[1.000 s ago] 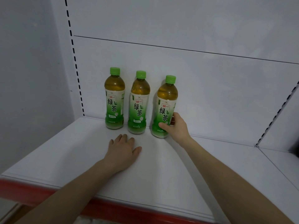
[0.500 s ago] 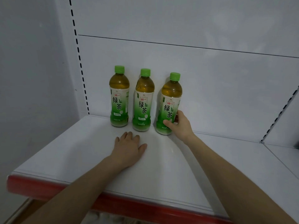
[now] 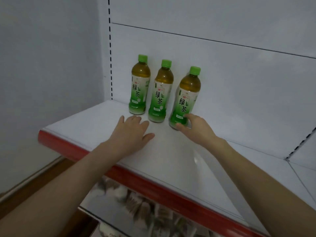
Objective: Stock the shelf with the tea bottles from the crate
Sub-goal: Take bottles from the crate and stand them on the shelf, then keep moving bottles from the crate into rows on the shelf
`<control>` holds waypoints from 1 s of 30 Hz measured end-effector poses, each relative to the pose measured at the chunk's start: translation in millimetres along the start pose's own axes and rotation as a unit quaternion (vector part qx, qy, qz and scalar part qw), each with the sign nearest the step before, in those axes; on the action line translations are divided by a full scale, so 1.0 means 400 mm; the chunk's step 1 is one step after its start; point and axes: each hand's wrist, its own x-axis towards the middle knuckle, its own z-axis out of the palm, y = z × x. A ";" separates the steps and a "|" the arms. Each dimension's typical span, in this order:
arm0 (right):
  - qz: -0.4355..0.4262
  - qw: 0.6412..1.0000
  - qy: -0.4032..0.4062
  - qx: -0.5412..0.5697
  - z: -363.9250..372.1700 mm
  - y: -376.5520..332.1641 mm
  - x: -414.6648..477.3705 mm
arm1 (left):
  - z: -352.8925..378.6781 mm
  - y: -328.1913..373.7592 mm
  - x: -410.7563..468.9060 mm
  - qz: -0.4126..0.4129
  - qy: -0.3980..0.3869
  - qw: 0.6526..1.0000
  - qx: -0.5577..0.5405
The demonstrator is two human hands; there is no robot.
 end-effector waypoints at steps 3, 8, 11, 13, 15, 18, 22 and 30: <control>-0.076 0.997 -0.009 0.003 0.014 -0.090 -0.001 | -0.037 -0.024 -0.126 -0.051 0.084 0.995 -0.020; -0.213 0.975 -0.053 0.022 0.070 -0.316 -0.040 | -0.034 -0.121 -0.360 -0.154 0.089 0.983 -0.038; -0.288 0.953 -0.087 0.045 0.123 -0.452 -0.093 | -0.022 -0.168 -0.494 -0.231 0.067 0.970 -0.026; -0.334 0.933 -0.112 0.068 0.177 -0.564 -0.145 | 0.000 -0.208 -0.597 -0.307 0.022 0.951 -0.013; -0.375 0.912 -0.143 0.085 0.248 -0.675 -0.204 | 0.018 -0.243 -0.706 -0.359 -0.020 0.933 -0.012; -0.418 0.881 -0.201 0.088 0.382 -0.806 -0.308 | 0.077 -0.297 -0.871 -0.415 -0.033 0.909 -0.013; -0.420 0.859 -0.287 0.063 0.591 -0.890 -0.441 | 0.189 -0.361 -1.078 -0.476 -0.082 0.874 -0.052; -0.308 0.836 -0.453 -0.020 0.969 -0.808 -0.601 | 0.489 -0.397 -1.329 -0.530 -0.174 0.813 -0.168</control>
